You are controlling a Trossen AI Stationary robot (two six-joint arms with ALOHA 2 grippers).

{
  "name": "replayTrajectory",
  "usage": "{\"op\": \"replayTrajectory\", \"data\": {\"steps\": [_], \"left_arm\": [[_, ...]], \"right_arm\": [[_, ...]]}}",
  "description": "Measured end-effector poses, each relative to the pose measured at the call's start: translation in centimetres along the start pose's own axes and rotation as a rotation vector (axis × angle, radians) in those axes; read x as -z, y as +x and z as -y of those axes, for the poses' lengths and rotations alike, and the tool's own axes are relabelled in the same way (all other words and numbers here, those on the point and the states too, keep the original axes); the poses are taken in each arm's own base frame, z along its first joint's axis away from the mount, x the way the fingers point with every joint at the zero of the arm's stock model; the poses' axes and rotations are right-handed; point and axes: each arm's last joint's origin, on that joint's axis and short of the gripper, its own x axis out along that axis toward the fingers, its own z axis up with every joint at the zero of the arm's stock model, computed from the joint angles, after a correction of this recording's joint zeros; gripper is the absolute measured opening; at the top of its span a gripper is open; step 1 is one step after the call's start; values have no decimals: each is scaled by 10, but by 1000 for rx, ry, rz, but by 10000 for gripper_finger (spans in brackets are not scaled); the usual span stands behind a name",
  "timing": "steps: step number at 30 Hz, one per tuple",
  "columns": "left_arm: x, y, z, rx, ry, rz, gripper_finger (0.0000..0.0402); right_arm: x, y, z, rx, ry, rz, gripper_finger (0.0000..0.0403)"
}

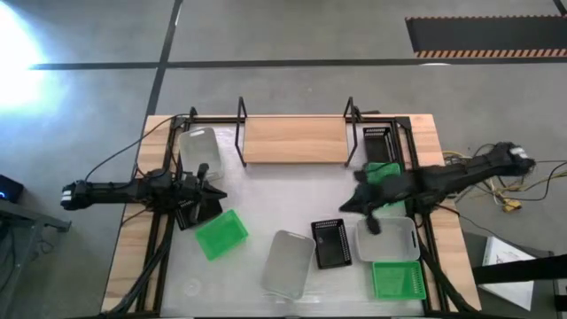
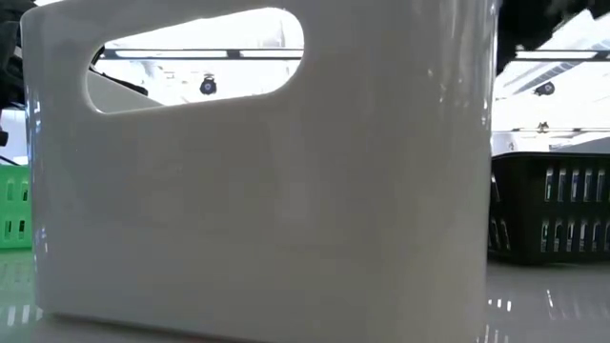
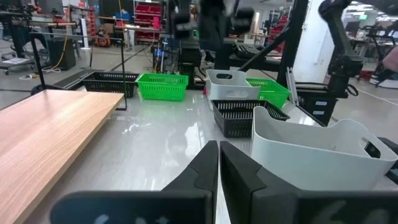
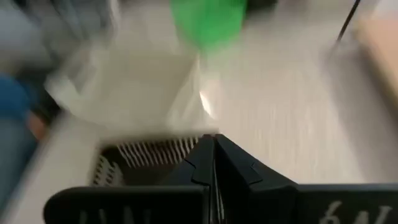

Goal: Stack baskets on shelf by color
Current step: Put the bottom right black bin on the shelf

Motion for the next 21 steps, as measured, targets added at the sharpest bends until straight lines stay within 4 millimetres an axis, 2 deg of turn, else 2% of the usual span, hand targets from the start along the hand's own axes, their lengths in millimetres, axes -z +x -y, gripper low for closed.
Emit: {"op": "replayTrajectory", "data": {"steps": [2,5,8,16,21], "left_arm": [[0,0,0,0,0,0,0],[0,0,0,-1,0,0,0],[0,0,0,0,0,-3,0],[1,0,0,-1,-1,-9,0],[1,1,0,-1,-1,-12,0]], "right_arm": [[-2,14,-10,27,-19,-147,9],[-19,30,-26,53,-26,-247,18],[-19,51,-40,74,-47,-411,43],[-38,91,-91,47,-161,-592,156],[-44,102,-126,7,-211,-611,198]]}}
